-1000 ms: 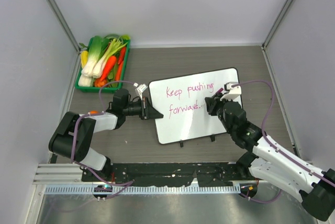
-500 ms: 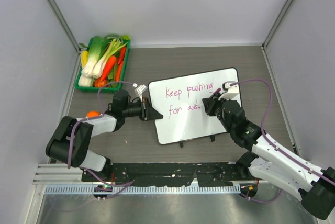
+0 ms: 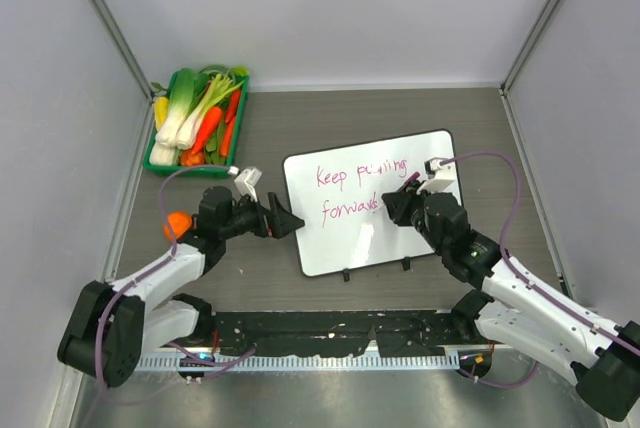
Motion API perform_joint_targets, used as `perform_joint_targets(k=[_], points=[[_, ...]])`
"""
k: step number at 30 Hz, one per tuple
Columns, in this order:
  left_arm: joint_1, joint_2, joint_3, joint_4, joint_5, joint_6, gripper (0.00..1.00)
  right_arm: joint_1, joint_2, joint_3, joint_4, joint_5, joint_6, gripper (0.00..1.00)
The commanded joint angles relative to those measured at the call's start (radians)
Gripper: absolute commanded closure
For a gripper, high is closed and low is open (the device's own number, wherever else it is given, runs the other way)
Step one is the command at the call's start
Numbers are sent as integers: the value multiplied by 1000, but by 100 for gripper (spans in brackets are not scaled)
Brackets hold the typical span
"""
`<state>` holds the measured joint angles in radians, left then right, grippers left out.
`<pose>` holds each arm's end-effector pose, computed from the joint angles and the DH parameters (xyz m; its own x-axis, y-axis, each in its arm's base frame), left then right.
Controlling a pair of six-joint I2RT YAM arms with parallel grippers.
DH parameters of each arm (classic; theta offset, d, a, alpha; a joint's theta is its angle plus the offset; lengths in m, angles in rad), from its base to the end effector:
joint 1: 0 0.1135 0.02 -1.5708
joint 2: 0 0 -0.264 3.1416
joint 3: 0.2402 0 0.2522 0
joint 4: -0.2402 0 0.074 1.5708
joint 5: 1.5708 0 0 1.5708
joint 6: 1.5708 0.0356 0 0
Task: Write a sentence on the whiteboard
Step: Write a sentence on the whiteboard, then place the whiteboard marker at the center of the board.
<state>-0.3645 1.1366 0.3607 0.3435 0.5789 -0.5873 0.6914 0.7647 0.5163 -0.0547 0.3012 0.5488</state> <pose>0.1987 -0.0966 0.1808 -0.7484 -0.2109 -0.6288 0.4178 0.5864 -0.6940 0.1491 0.1097 0.2620 -0.4000 0.3156 -0.8605 -0.2134 0.8809 0.4223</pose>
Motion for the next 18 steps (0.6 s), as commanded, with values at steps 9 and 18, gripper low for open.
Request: perform_joint_targets(k=[9, 18], points=[[2, -276, 107, -145, -237, -101, 0, -16, 15, 48, -53, -94, 121, 99], [2, -279, 429, -291, -369, 29, 0, -36, -79, -2, -154, -183, 292, 99]])
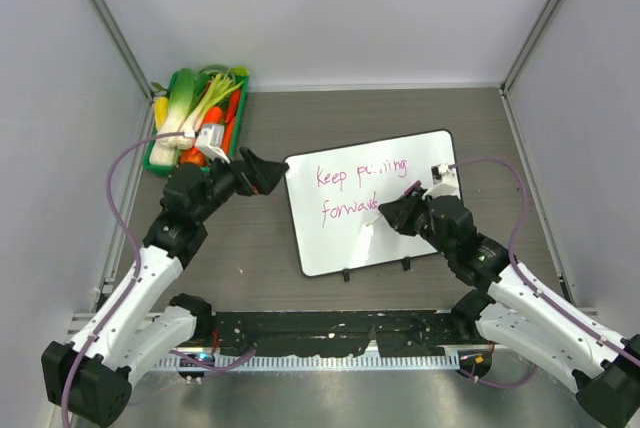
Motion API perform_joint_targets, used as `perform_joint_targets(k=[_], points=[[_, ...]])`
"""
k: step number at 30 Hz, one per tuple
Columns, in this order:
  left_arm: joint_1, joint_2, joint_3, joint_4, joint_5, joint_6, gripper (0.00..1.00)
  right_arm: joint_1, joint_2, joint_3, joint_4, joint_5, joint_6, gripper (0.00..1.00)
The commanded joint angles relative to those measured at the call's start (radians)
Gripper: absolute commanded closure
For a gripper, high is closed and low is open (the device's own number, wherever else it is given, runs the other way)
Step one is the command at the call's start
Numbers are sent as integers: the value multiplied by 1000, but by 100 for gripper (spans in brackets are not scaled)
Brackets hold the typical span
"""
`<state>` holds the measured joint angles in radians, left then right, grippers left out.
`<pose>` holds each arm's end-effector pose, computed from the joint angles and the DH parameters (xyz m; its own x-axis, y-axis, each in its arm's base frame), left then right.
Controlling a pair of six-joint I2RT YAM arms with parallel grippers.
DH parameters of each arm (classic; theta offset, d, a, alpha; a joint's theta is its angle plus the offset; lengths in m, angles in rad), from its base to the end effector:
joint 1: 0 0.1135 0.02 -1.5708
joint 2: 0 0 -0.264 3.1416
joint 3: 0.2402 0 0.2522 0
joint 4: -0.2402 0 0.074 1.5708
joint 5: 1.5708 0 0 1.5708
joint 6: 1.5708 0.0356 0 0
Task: Write a sentence on the whiteboard
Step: Place the whiteboard marker at the center of the board.
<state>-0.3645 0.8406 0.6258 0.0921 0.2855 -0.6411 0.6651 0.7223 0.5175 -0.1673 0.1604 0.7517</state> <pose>0.1864 -0.0819 0.3034 -0.4524 -0.4416 -0.7748 0.4151 0.6647 -0.6212 0.1417 0.1039 0.2573 -0.5451 0.4292 -0.7202 -0.1642 0.7877 0.5937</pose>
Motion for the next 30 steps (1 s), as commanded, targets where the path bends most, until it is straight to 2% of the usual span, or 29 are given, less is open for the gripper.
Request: perform_joint_targets(k=[1, 6, 10, 19, 30], points=[[2, 40, 213, -57, -77, 95, 0, -15, -38, -4, -49, -44, 104, 99], [2, 144, 386, -89, -57, 116, 0, -44, -87, 10, -77, -48, 130, 99], [2, 187, 430, -66, -14, 89, 0, -68, -75, 48, -77, -77, 138, 99], [1, 149, 285, 4, 17, 44, 0, -102, -55, 82, -78, -180, 173, 99], [2, 158, 293, -75, 6, 67, 0, -127, -113, -50, -78, -248, 324, 99]])
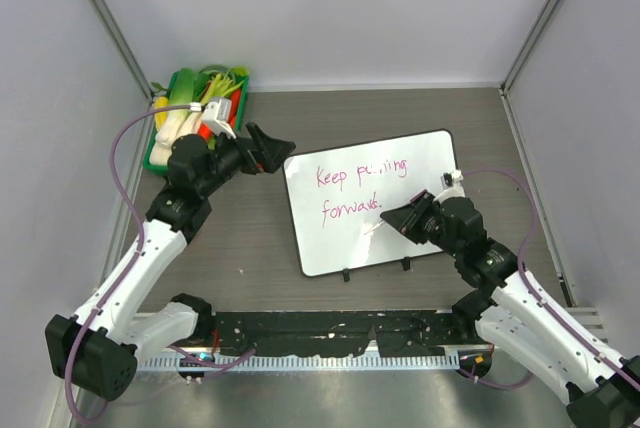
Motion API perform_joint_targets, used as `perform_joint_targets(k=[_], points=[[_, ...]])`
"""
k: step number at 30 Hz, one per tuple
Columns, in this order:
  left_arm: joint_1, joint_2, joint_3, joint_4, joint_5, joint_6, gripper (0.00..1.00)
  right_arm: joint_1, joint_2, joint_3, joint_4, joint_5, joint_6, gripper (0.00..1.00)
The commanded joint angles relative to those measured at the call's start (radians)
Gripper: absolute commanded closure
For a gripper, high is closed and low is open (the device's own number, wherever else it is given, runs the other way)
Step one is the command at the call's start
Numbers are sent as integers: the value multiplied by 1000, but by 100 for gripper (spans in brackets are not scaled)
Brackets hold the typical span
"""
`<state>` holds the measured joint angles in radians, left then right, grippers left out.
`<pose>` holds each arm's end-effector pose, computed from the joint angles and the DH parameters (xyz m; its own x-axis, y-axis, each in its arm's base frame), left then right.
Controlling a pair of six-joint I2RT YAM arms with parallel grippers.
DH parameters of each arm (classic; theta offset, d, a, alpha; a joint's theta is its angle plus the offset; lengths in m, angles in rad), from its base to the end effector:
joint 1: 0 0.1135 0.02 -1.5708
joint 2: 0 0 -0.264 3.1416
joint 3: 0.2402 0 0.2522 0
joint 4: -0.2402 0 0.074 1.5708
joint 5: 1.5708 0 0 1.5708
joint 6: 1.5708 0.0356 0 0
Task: Write a sentence on the whiteboard
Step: Place the whiteboard marker at the center of the board.
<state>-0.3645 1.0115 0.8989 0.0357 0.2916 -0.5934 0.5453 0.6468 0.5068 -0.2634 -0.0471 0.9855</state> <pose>0.2186 -0.0944 0.3611 -0.4002 -0.4205 -0.8142 0.4650 0.6725 -0.5758 0.1368 0.0850 0.2548 -0.6481 0.5807 -0.4927 -0.0269 0.6291 0.7769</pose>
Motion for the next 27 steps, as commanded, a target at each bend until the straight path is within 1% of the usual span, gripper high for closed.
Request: perform_joint_targets(k=[1, 5, 10, 14, 18, 22, 24, 25, 27], points=[[1, -11, 14, -14, 0, 18, 0, -7, -44, -47, 12, -43, 97, 99], [1, -2, 12, -19, -11, 26, 0, -10, -72, -44, -86, -37, 117, 99], [1, 12, 12, -23, -25, 37, 0, -10, -133, -27, -288, -30, 148, 99], [2, 16, 11, -26, -31, 40, 0, -10, -187, -17, -420, -19, 206, 99], [2, 16, 11, -30, -40, 46, 0, -11, -228, -28, -509, -31, 274, 99], [1, 12, 11, -33, -54, 50, 0, -10, -262, -82, -569, -62, 363, 99], [2, 9, 12, -33, -58, 55, 0, -10, -285, -105, -602, -51, 407, 99], [2, 3, 12, -58, -60, 58, 0, -10, -297, -109, -623, -47, 424, 99], [1, -5, 12, -68, -72, 63, 0, -10, -326, -123, -629, -36, 453, 99]])
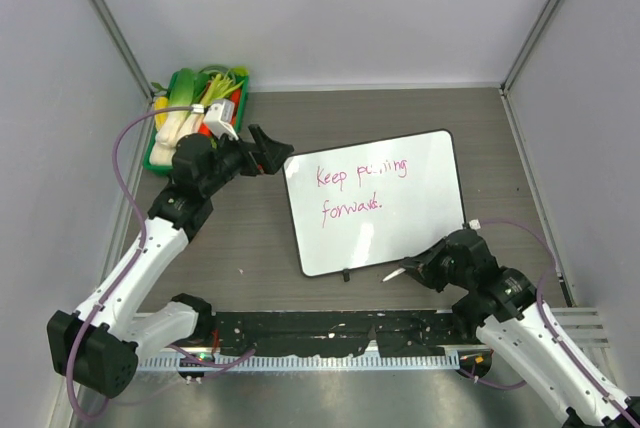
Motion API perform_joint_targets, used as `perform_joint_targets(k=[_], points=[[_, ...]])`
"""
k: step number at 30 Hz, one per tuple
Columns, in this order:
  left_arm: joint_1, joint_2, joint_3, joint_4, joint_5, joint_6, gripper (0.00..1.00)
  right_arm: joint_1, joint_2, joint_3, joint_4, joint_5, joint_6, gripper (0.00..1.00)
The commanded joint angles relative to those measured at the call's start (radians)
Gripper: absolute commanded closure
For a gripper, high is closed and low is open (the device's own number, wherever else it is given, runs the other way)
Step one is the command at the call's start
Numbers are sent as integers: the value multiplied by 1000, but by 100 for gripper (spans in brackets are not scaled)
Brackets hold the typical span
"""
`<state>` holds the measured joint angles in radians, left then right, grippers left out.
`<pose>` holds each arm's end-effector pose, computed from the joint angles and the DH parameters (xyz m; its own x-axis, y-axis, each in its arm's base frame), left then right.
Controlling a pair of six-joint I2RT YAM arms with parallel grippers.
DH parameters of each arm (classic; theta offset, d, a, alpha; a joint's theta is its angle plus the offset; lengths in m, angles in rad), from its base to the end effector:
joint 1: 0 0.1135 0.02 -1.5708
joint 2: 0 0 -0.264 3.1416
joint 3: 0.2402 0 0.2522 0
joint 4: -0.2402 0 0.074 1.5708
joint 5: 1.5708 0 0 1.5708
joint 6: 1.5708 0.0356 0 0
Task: Write a sentence on the whiteboard
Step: Place the whiteboard marker at the center of the board.
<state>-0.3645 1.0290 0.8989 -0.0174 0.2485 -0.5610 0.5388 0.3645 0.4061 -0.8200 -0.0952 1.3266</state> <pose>0.2229 -0.0944 0.3515 -0.4210 -0.3913 -0.8183 0.4120 0.7212 -0.5569 0.0785 0.0509 0.2009 -0.6977 0.7083 -0.1074 0.4473 0.5478 0.7071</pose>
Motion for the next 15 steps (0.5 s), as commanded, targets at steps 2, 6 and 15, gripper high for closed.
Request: perform_joint_targets(k=[2, 6, 15], points=[[2, -35, 9, -22, -37, 39, 0, -3, -67, -33, -79, 26, 138, 99], [4, -41, 9, -35, -58, 47, 0, -3, -84, -32, -129, 75, 183, 96], [2, -46, 14, -41, -60, 50, 0, -5, -81, -56, -133, 92, 220, 45]])
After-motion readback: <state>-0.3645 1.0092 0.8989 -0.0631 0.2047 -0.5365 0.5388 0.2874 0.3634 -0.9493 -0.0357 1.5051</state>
